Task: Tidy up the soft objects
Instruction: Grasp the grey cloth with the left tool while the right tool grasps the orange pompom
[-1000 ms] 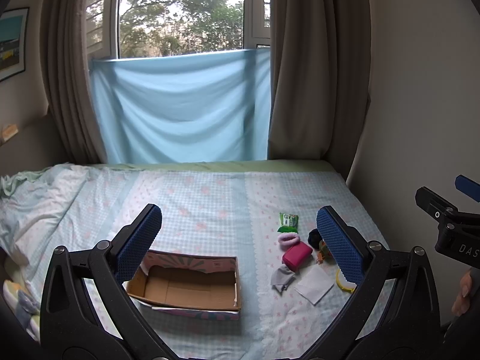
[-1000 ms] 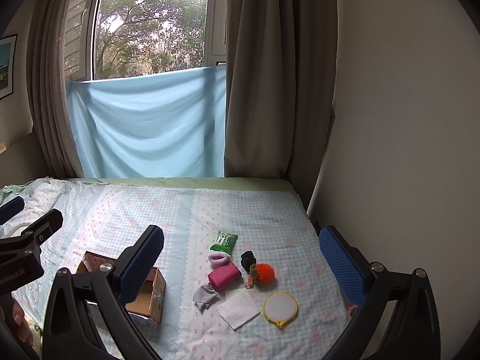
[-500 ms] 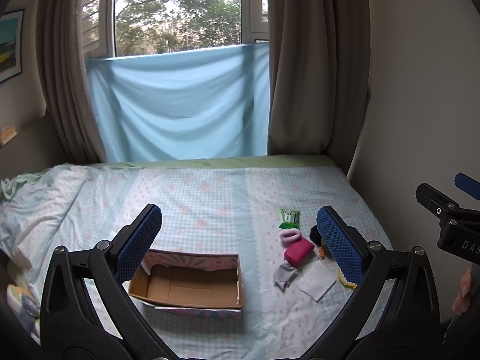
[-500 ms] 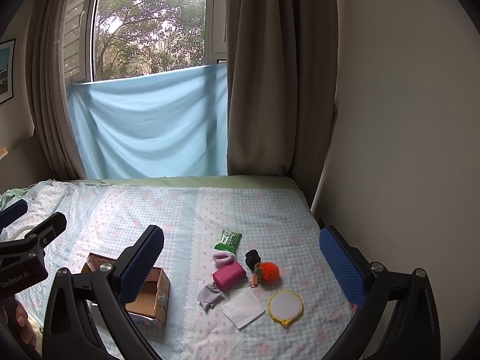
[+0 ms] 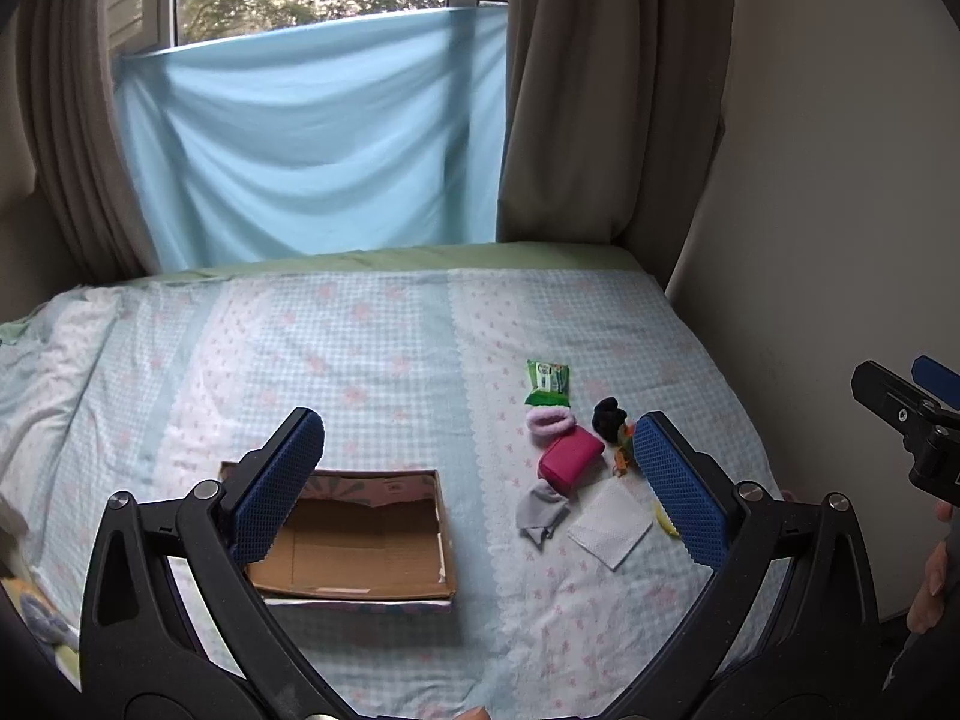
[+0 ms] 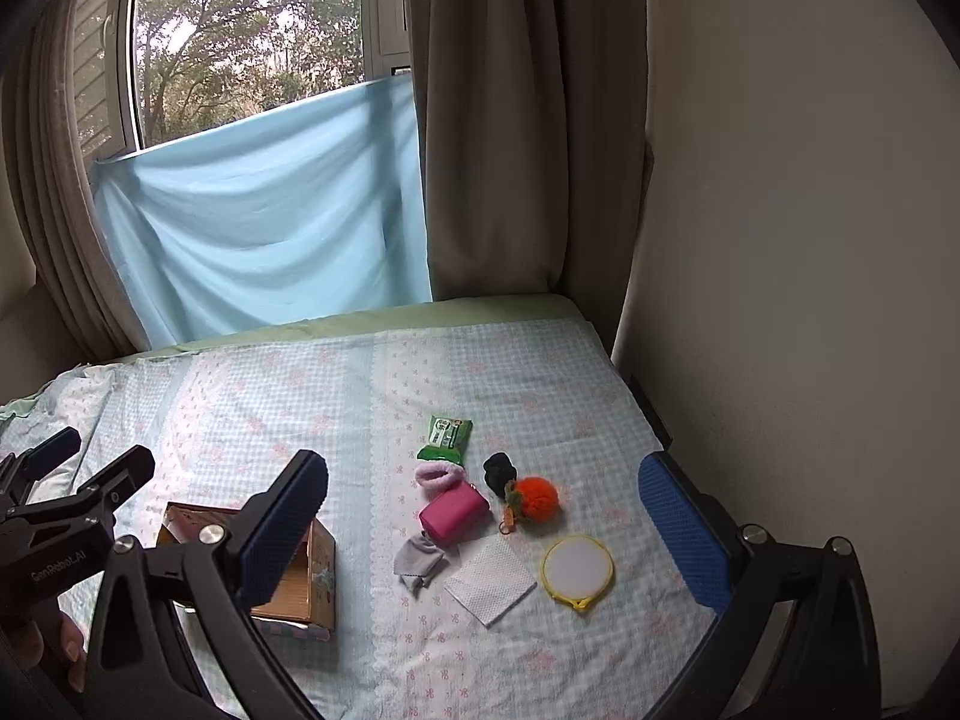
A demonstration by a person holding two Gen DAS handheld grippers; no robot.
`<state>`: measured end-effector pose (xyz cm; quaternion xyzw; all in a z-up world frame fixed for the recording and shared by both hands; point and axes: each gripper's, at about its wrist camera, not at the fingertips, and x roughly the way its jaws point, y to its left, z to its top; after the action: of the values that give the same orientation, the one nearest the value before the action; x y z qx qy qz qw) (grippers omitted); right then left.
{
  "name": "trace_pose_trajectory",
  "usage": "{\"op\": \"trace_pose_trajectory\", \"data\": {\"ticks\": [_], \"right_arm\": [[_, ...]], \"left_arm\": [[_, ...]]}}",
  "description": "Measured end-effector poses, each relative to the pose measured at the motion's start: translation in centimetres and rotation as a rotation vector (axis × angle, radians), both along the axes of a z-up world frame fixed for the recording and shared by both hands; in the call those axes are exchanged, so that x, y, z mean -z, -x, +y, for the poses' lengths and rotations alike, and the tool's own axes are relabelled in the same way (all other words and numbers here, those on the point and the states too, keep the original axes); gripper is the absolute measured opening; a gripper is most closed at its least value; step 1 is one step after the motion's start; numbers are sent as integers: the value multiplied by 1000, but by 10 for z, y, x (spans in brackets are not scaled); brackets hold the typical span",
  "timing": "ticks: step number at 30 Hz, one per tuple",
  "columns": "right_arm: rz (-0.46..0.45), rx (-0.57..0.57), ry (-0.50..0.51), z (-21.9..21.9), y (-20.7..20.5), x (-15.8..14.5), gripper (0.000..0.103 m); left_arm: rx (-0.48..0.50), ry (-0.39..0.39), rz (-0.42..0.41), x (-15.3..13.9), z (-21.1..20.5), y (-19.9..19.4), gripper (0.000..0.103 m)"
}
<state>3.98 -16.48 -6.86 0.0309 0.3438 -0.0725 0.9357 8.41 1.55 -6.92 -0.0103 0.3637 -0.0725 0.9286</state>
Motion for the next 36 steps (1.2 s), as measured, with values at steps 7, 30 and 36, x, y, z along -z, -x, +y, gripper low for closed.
{"op": "trace_pose_trajectory", "data": {"ticks": [7, 30, 36], "right_arm": [[126, -13, -36, -53, -52, 54, 103], [491, -382, 33, -127, -228, 349, 100], [526, -460, 33, -125, -247, 393, 88]], "left_arm": [[38, 2, 169, 78, -52, -51, 102], [-163, 46, 516, 395, -112, -139, 100], [-126, 16, 525, 428, -119, -150, 90]]}}
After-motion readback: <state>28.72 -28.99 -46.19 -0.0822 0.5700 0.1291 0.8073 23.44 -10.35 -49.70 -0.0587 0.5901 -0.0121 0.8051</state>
